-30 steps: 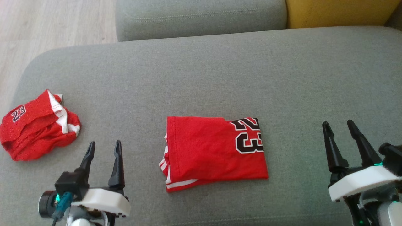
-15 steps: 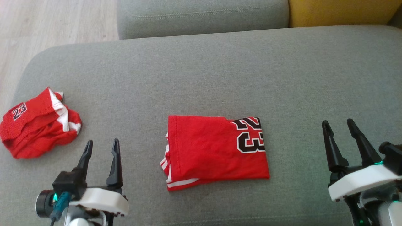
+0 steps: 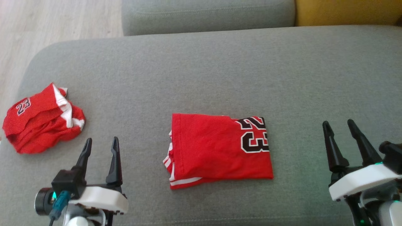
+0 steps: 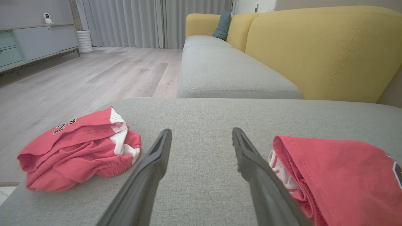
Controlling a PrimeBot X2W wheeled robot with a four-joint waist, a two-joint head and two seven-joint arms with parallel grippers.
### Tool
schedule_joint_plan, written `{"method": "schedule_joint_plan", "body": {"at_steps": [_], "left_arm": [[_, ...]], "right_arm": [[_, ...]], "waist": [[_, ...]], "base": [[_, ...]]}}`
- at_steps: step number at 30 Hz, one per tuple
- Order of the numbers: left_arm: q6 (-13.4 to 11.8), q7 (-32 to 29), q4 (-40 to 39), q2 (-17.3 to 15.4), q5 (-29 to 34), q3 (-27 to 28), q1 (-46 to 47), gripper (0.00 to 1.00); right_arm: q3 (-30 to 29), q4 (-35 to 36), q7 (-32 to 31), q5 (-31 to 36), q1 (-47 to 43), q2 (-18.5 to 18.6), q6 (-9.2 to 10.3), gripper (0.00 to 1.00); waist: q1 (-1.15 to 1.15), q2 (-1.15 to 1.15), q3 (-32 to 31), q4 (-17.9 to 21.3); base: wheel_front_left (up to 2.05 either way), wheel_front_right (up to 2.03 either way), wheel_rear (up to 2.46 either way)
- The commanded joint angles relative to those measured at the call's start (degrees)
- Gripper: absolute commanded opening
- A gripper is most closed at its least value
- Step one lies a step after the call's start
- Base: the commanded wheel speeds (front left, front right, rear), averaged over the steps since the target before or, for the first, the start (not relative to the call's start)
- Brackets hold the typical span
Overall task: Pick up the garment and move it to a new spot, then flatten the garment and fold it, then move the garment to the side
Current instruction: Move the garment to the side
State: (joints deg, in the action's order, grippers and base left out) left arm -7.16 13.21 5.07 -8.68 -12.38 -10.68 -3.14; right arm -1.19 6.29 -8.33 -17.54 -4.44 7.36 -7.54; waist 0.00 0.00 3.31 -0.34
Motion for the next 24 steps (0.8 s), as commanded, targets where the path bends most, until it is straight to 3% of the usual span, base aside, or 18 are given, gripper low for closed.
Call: {"method": "schedule_joint_plan", "body": {"at_steps": [1, 11, 23, 24], "left_arm": [[-0.3, 0.6, -2.2, -0.9, -0.4, 1.5, 3.4, 1.0], [0.1, 1.4, -2.6, 0.4, -0.4, 0.9, 7.2, 1.0], [0.8, 1.8, -3.0, 2.4, 0.1, 1.5, 10.1, 1.0], [0.8, 1.8, -3.1, 2.5, 0.3, 1.6, 10.2, 1.0]], "right_arm": [[1.2, 1.6, -0.8, 0.4, 1.4, 0.3, 0.05, 1.0], [4.9, -4.8, -4.3, 0.1, 3.1, -0.1, 0.05, 1.0], [5.1, -21.7, -8.9, -0.6, 8.4, -1.9, 0.05, 0.98], [5.2, -22.7, -9.6, -0.7, 8.8, -2.0, 0.05, 0.49]], "waist": [[0.0, 0.0, 0.6, -0.9], [0.0, 0.0, 4.3, -7.2], [0.0, 0.0, 6.9, -12.5], [0.0, 0.0, 7.0, -12.6]], "base": [[0.0, 0.0, 0.0], [0.0, 0.0, 0.0], [0.0, 0.0, 0.0], [0.0, 0.0, 0.0]]}}
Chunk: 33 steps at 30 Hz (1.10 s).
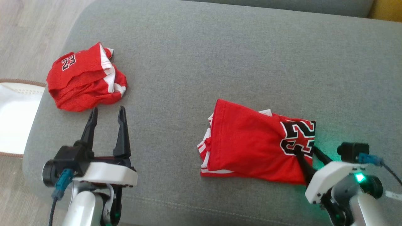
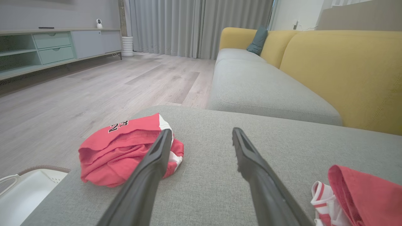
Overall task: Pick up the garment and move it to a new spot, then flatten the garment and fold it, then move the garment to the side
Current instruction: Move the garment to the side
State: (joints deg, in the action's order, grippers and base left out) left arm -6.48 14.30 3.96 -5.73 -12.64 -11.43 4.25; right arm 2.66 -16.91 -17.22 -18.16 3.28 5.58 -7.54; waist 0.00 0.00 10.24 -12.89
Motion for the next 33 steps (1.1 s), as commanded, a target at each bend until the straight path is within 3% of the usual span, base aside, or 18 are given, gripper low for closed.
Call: {"method": "schedule_joint_plan", "body": {"at_steps": [1, 2, 10, 21, 28, 33], "left_arm": [[0.3, 0.7, -2.1, -0.4, 0.7, 2.5, 2.8, 1.0], [0.3, 0.7, -2.2, -0.3, 0.8, 2.6, 2.8, 1.0], [0.8, 0.7, -3.1, -0.1, 2.2, 3.5, 2.1, 1.0], [2.1, 0.7, -5.0, -0.4, 3.6, 3.6, 3.1, 1.0], [3.3, 0.7, -5.5, -1.0, 4.7, 2.4, 5.7, 1.0], [4.2, 0.7, -5.5, -1.5, 5.5, 1.3, 8.3, 1.0]], "right_arm": [[1.5, -0.1, -1.0, -0.3, 1.5, -0.3, 0.05, 0.19], [1.6, -0.5, -1.1, -0.5, 1.8, -0.3, 0.05, 0.0], [3.0, 3.2, 1.2, -0.1, 2.0, 0.5, 0.05, 0.0], [6.5, 11.5, 1.9, 0.5, 4.8, 3.3, 0.05, 0.0], [5.7, 9.1, 2.2, -0.9, 13.0, 6.6, 0.05, 0.0], [1.9, 5.1, 3.6, -1.3, 19.5, 10.1, 0.05, 0.0]], "waist": [[0.0, 0.0, 0.1, -0.1], [0.0, 0.0, 0.1, -0.1], [0.0, 0.0, 0.0, 3.2], [0.0, 0.0, 1.8, 16.3], [0.0, 0.0, 5.0, 22.9], [0.0, 0.0, 7.6, 24.3]], "base": [[0.0, 0.0, 0.0], [0.0, 0.0, 0.0], [0.0, 0.0, 0.0], [0.0, 0.0, 0.0], [0.0, 0.0, 0.0], [0.0, 0.0, 0.0]]}}
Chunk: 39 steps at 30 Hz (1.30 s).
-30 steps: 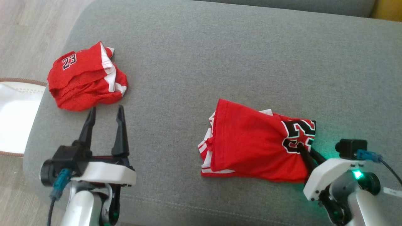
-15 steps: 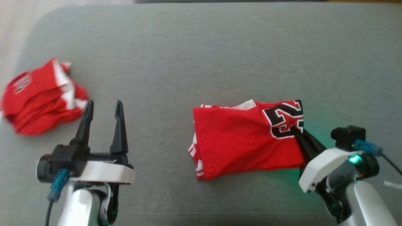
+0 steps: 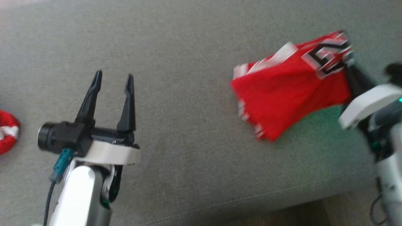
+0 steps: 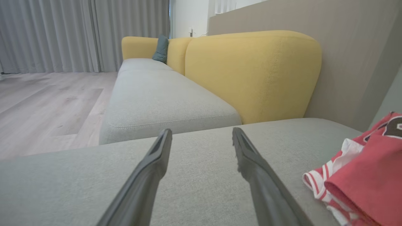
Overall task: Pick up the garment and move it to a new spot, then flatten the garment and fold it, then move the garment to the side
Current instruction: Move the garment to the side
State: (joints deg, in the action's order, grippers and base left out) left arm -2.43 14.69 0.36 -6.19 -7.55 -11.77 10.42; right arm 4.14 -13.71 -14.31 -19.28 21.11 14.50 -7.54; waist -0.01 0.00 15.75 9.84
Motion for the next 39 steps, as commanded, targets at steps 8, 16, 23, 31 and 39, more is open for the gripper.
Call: {"method": "schedule_joint_plan", "body": {"at_steps": [8, 16, 23, 31, 39], "left_arm": [[2.0, 0.3, -3.3, -1.6, 2.4, -1.2, 8.0, 1.0], [3.1, -0.4, -6.0, -2.7, 3.8, -2.8, 11.9, 1.0], [3.8, -1.3, -7.5, -3.2, 4.7, -4.2, 14.4, 1.0], [4.7, -2.1, -9.4, -4.0, 5.6, -5.4, 17.9, 1.0], [4.9, -1.7, -8.5, -4.3, 5.2, -5.9, 19.2, 1.0]], "right_arm": [[-7.0, -1.2, 1.9, 0.6, 7.9, 6.7, 0.05, 0.0], [-11.3, 0.5, 1.3, 3.0, 9.2, 9.0, 0.05, 0.0], [-16.8, 2.8, 1.9, 6.8, 9.9, 9.9, 0.05, 0.0], [-22.8, 2.8, 4.9, 15.7, 11.1, 9.1, 0.05, 0.0], [-25.3, 1.3, 8.0, 23.4, 10.8, 4.7, 0.05, 1.0]], "waist": [[0.01, 0.0, 7.1, 2.5], [0.01, 0.0, 11.7, 4.7], [0.01, 0.0, 15.7, 5.0], [0.01, 0.0, 21.0, 4.8], [0.01, 0.0, 21.8, 4.4]], "base": [[0.0, 0.0, 0.0], [0.0, 0.0, 0.0], [0.0, 0.0, 0.0], [0.0, 0.0, 0.0], [0.0, 0.0, 0.0]]}}
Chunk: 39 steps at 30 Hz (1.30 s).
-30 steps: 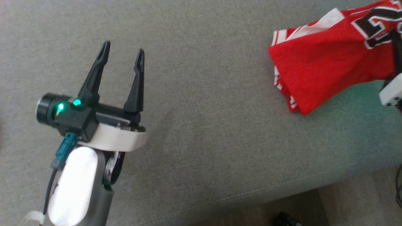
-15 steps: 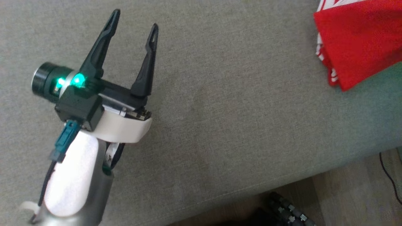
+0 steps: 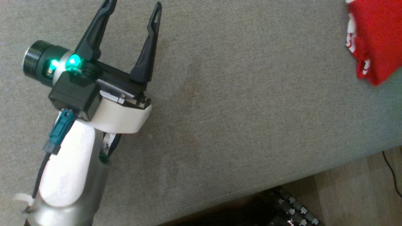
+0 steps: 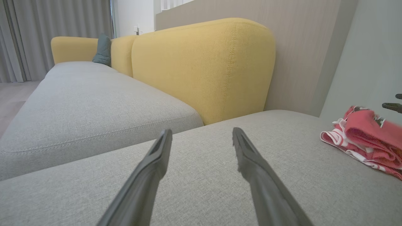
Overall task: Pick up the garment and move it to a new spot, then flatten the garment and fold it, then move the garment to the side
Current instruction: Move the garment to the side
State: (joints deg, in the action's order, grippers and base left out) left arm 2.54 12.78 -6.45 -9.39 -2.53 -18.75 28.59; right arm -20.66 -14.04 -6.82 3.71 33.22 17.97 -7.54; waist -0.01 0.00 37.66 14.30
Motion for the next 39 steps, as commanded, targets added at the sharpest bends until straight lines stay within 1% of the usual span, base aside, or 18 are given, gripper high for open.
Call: {"method": "schedule_joint_plan", "body": {"at_steps": [1, 2, 6, 9, 12, 15, 23, 27, 32, 39], "left_arm": [[-0.1, 0.4, -1.5, -1.1, 0.0, 1.1, 0.9, 1.0], [-0.1, 0.4, -1.5, -1.1, 0.0, 1.1, 0.9, 1.0], [-0.5, 0.8, -0.8, -1.2, -0.5, 1.3, 0.2, 1.0], [-1.0, 1.1, 0.0, -1.4, -1.0, 1.9, -1.1, 1.0], [-1.9, 1.4, 1.0, -1.3, -1.8, 2.6, -3.4, 1.0], [-3.0, 1.7, 1.8, -1.1, -2.9, 3.5, -6.1, 1.0], [-6.0, 2.0, 3.5, 0.0, -5.6, 6.0, -13.6, 1.0], [-7.2, 2.1, 4.3, 0.4, -6.7, 7.4, -17.0, 1.0], [-8.2, 2.2, 5.6, 0.6, -7.9, 8.8, -20.4, 1.0], [-8.6, 2.2, 7.2, 0.5, -8.9, 10.1, -23.7, 1.0]], "right_arm": [[-1.3, 1.6, 0.8, 1.1, -1.8, 0.4, 0.05, 1.0], [-1.3, 1.6, 0.8, 1.1, -1.8, 0.4, 0.05, 1.0], [-2.5, 1.1, 2.4, 0.9, -3.9, -2.6, 0.05, 1.0], [-2.2, 1.4, 4.0, 0.0, -5.7, -4.3, 0.05, 1.0], [-0.5, 2.4, 6.0, -1.4, -8.0, -5.9, 0.05, 1.0], [2.4, 4.4, 7.5, -2.4, -11.0, -7.6, 0.05, 1.0], [11.7, 9.9, 8.7, -5.4, -17.6, -11.8, 0.05, 1.0], [15.6, 11.6, 8.4, -7.1, -19.8, -12.8, 0.05, 1.0], [18.8, 13.5, 7.7, -8.8, -22.2, -13.6, 0.05, 1.0], [21.0, 14.3, 6.7, -10.4, -25.2, -14.2, 0.05, 1.0]], "waist": [[0.01, 0.0, -0.3, -0.1], [0.01, 0.0, -0.3, -0.1], [0.01, 0.0, -1.8, 0.1], [0.01, 0.0, -3.7, 0.3], [0.01, 0.0, -6.9, 0.1], [0.01, 0.0, -10.1, -0.7], [0.01, 0.0, -17.8, -4.4], [0.01, 0.0, -20.8, -6.9], [0.01, 0.0, -23.7, -10.3], [0.01, 0.0, -27.6, -12.9]], "base": [[0.0, 0.0, 0.0], [0.0, 0.0, 0.0], [0.0, 0.0, 0.0], [0.0, 0.0, 0.0], [0.0, 0.0, 0.0], [0.0, 0.0, 0.0], [0.0, 0.0, 0.0], [0.0, 0.0, 0.0], [0.0, 0.0, 0.0], [0.0, 0.0, 0.0]]}}
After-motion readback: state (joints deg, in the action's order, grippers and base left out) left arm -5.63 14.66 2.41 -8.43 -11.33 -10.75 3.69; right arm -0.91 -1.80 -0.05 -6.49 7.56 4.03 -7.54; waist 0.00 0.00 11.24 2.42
